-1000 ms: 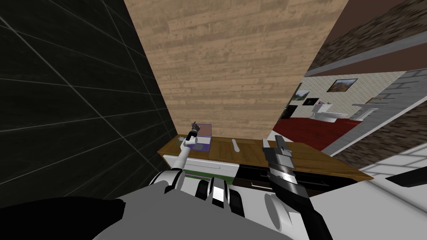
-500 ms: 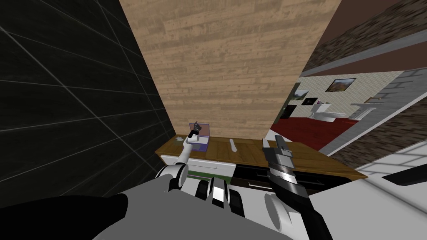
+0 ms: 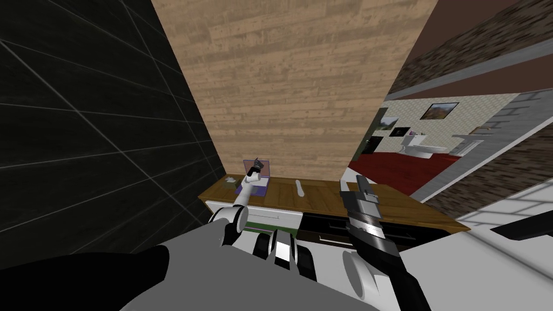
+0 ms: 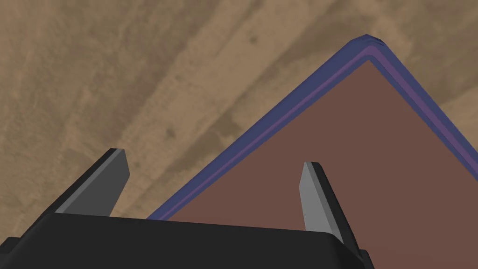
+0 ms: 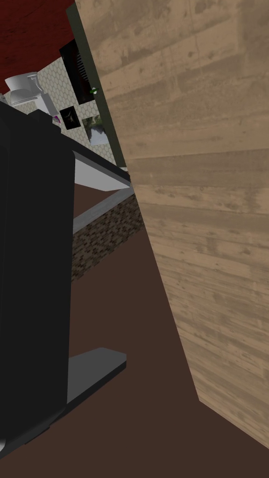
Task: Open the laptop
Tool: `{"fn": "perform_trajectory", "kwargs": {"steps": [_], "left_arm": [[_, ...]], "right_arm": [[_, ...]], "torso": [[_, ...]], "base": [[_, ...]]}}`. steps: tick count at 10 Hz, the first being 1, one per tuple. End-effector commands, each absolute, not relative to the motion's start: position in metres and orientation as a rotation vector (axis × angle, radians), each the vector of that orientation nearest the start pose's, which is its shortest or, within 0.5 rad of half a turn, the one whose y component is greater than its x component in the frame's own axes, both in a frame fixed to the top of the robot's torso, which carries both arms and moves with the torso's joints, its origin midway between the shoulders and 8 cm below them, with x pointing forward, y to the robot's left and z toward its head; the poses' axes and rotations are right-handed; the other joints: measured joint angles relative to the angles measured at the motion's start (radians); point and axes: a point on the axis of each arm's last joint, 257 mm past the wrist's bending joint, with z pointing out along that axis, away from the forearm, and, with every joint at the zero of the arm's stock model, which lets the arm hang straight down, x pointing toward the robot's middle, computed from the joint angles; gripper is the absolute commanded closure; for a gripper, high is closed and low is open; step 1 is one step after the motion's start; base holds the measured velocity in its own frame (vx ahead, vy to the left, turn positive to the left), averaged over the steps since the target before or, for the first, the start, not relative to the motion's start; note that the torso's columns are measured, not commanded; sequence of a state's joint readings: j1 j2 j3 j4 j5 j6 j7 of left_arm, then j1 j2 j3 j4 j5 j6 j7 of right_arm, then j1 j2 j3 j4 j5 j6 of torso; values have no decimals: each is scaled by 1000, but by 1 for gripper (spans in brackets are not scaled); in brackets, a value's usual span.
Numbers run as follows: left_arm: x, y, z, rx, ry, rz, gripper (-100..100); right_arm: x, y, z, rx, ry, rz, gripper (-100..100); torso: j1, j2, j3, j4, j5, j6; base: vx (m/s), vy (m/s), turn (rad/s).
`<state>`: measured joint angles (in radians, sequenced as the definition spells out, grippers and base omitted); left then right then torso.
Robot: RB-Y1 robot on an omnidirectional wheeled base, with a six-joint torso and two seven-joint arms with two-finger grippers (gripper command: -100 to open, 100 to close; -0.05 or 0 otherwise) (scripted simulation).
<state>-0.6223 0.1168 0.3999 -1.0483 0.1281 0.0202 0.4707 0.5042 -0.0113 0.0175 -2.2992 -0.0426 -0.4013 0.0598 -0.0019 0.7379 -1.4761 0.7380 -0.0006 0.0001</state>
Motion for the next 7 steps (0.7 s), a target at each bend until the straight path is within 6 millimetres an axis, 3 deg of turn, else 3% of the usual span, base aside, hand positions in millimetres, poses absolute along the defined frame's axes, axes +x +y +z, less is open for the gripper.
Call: {"fn": "perform_trajectory", "kwargs": {"steps": [1, 5, 7], "left_arm": [[694, 326, -130, -1694, 602, -1606, -100], [705, 277, -146, -1799, 604, -1669, -100], [707, 287, -140, -1783, 601, -1658, -100]], "right_arm": [[356, -279, 12, 722, 671, 1273, 0], [356, -279, 12, 722, 671, 1273, 0], [356, -279, 12, 722, 671, 1273, 0]], "torso": [[1, 0, 0, 0, 0, 0], [1, -2, -1, -1, 1, 1], [3, -1, 0, 0, 1, 0]], "base": [[6, -45, -2], [3, -29, -1], [47, -6, -10]]}}
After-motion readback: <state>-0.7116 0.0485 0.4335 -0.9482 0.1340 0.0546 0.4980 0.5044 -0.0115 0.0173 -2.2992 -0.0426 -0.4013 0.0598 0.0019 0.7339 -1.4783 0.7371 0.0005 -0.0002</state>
